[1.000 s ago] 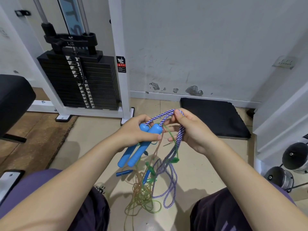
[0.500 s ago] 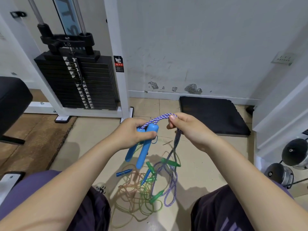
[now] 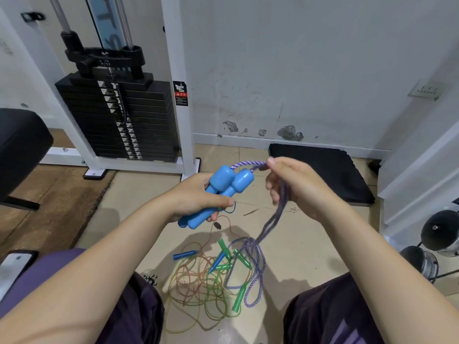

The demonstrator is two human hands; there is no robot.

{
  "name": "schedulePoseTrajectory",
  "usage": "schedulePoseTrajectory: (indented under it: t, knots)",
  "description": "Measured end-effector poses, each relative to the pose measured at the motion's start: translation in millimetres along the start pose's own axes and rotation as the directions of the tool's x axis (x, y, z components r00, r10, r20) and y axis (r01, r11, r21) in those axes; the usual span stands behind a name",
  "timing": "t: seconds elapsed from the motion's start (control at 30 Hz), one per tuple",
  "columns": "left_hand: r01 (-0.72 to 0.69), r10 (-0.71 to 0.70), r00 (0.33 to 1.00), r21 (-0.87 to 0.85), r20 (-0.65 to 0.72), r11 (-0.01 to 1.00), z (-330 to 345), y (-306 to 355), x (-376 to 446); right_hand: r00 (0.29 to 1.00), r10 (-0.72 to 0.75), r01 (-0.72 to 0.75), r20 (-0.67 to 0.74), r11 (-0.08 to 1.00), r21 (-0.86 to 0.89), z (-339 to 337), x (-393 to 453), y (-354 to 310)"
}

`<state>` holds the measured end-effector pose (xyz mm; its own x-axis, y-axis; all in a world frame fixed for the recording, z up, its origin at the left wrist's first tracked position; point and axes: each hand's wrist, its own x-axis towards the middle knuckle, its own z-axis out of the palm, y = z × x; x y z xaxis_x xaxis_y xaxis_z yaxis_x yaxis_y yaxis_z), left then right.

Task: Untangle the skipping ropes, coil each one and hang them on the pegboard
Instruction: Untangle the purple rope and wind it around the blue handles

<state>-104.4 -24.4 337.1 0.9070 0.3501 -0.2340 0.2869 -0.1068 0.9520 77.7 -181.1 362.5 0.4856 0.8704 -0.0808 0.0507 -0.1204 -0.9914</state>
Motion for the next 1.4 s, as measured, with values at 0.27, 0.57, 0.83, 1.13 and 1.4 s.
schedulePoseTrajectory:
  t: [0.27, 0.57, 0.83, 1.13, 1.4]
  knots:
    - [0.061, -0.065, 0.977, 0.028, 0.202, 0.998, 10.1, -3.2, -1.1, 0.974, 0.033, 0.030, 0.226, 0.963, -0.269, 34.2, -6.9, 13.5]
    - [0.114, -0.125, 0.970, 0.065, 0.209, 0.991, 7.1, -7.4, 2.5, 0.990, -0.022, 0.047, 0.141, 0.983, -0.178, 34.7, -3.9, 8.5]
    - [0.086, -0.095, 0.971, 0.051, 0.220, 0.995, 1.3, -5.8, -1.0, 1.000, -0.009, 0.009, -0.012, 0.999, -0.038, 14.7, -0.3, -0.8]
    - [0.096, -0.118, 0.967, 0.106, 0.225, 0.990, 0.5, -5.3, -2.3, 0.994, 0.016, 0.015, 0.110, 0.961, -0.276, 9.7, -0.8, 4.8]
    - [0.138, -0.162, 0.958, 0.117, 0.235, 0.983, -6.4, -2.3, -3.2, 0.991, 0.003, 0.036, 0.135, 0.958, -0.284, 3.1, -1.3, -0.8]
